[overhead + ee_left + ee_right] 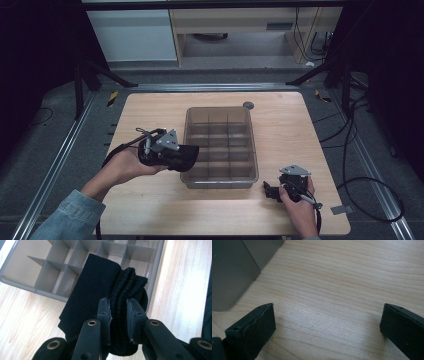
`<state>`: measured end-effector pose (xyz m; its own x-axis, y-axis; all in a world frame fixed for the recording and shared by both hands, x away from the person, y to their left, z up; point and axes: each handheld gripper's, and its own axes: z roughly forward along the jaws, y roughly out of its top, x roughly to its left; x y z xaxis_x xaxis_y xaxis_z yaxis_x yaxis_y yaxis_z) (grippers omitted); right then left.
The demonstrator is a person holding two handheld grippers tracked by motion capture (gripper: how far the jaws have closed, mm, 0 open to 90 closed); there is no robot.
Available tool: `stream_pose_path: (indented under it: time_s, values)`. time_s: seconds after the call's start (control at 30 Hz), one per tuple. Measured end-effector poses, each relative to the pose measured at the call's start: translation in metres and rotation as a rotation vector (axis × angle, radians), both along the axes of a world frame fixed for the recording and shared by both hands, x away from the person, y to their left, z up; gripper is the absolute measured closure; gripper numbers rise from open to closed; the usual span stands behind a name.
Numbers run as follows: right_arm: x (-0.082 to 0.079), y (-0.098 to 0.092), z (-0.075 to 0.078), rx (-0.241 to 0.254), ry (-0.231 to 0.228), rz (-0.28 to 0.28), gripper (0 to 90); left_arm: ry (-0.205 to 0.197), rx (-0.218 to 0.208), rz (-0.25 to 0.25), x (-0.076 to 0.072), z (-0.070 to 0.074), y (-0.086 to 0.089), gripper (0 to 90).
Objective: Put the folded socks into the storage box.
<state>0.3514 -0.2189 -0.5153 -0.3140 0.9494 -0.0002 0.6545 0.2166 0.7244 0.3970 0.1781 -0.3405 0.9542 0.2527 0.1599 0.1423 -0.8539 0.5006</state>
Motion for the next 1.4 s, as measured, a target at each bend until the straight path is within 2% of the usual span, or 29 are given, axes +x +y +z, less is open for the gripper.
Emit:
stream_pose_path:
  time_s: [0.17, 0.47, 0.7, 0.87, 1.2, 1.33, 1.4]
  values:
    - [0.000, 0.000, 0.000, 0.000, 0.000, 0.000, 0.4, -0.001, 0.009, 0.006, 0.000, 0.001, -0.006, 74.7]
    - [0.000, 0.000, 0.000, 0.000, 0.000, 0.000, 0.4, -0.013, 0.049, 0.002, -0.010, 0.003, -0.015, 74.6]
    - [0.000, 0.000, 0.000, 0.002, 0.002, -0.001, 0.4, 0.004, 0.042, -0.015, -0.007, -0.004, -0.021, 74.6]
    - [0.000, 0.000, 0.000, 0.000, 0.000, 0.000, 0.3, 0.023, 0.045, -0.008, -0.004, -0.013, -0.022, 74.5]
    - [0.000, 0.000, 0.000, 0.003, 0.002, -0.001, 0.4, 0.059, 0.065, -0.016, -0.001, -0.017, -0.031, 74.2]
    - [0.000, 0.000, 0.000, 0.000, 0.000, 0.001, 0.3, 0.051, 0.092, -0.022, -0.003, -0.022, -0.037, 73.9]
    - [0.000, 0.000, 0.000, 0.003, 0.000, 0.000, 0.4, 0.066, 0.089, -0.028, -0.002, -0.025, -0.039, 73.8]
